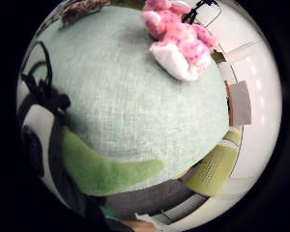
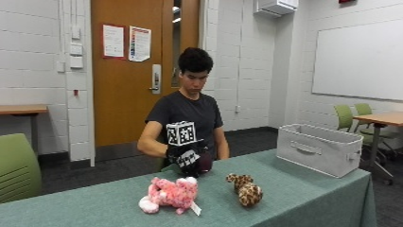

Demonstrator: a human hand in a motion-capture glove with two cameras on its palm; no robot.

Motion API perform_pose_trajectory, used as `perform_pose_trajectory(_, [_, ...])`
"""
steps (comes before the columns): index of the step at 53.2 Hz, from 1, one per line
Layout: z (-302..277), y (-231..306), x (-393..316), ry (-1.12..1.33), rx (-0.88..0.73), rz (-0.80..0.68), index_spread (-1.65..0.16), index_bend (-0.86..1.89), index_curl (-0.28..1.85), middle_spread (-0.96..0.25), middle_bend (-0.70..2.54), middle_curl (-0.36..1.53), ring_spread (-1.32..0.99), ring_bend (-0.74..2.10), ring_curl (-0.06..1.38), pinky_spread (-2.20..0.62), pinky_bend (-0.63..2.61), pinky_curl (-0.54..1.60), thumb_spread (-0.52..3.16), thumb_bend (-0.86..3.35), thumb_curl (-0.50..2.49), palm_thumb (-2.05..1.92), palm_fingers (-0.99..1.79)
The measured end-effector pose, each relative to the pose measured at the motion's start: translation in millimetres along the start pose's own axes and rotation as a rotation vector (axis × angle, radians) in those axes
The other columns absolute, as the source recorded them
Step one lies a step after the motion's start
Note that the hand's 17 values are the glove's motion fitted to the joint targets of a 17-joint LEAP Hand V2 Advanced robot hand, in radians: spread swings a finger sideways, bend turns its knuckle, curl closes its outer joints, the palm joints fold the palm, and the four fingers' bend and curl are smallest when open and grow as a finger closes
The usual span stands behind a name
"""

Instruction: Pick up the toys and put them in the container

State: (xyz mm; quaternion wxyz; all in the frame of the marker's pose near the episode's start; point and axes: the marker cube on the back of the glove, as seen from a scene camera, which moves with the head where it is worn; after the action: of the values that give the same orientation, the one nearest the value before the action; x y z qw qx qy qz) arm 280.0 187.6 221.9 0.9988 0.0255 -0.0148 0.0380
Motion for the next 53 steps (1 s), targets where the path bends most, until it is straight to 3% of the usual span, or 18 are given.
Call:
perform_pose_trajectory(12, [-25.8,-37.5,-11.9,-0.035,-0.019,-0.002,-0.31,0.21,0.52,-0.34,0.64,0.5,-0.44,0.96,0.45,-0.46,0.65,0.39,0.89,0.18,0.53,0.58,1.37])
perform_pose_trajectory(23, [-139.2,-89.4,-84.9,-0.071,0.108,-0.11,-0.32,0.38,0.64,-0.36,0.88,0.61,-0.43,1.1,0.51,-0.49,0.72,0.42,0.72,0.14,0.64,0.59,1.32])
perform_pose_trajectory(34, [-258.4,-142.6,-225.4,-0.095,0.25,-0.334,-0.32,0.44,0.73,-0.36,0.96,0.65,-0.41,1.14,0.53,-0.49,0.78,0.44,0.64,0.11,0.73,0.6,1.24])
perform_pose_trajectory(40, [-287.6,-170.3,-326.7,-0.11,0.27,-0.48,-0.32,0.43,0.76,-0.36,0.97,0.66,-0.41,1.16,0.53,-0.49,0.79,0.44,0.61,0.1,0.77,0.6,1.21])
perform_pose_trajectory(45, [-300.0,-178.3,-419.7,-0.258,0.223,-0.611,-0.32,0.42,0.79,-0.36,0.97,0.66,-0.41,1.17,0.53,-0.49,0.8,0.44,0.6,0.09,0.81,0.6,1.2])
perform_pose_trajectory(53, [-278.0,-202.9,-522.2,-0.21,0.191,-0.534,-0.33,0.4,0.82,-0.35,0.97,0.66,-0.41,1.18,0.52,-0.49,0.81,0.43,0.6,0.07,0.86,0.6,1.19])
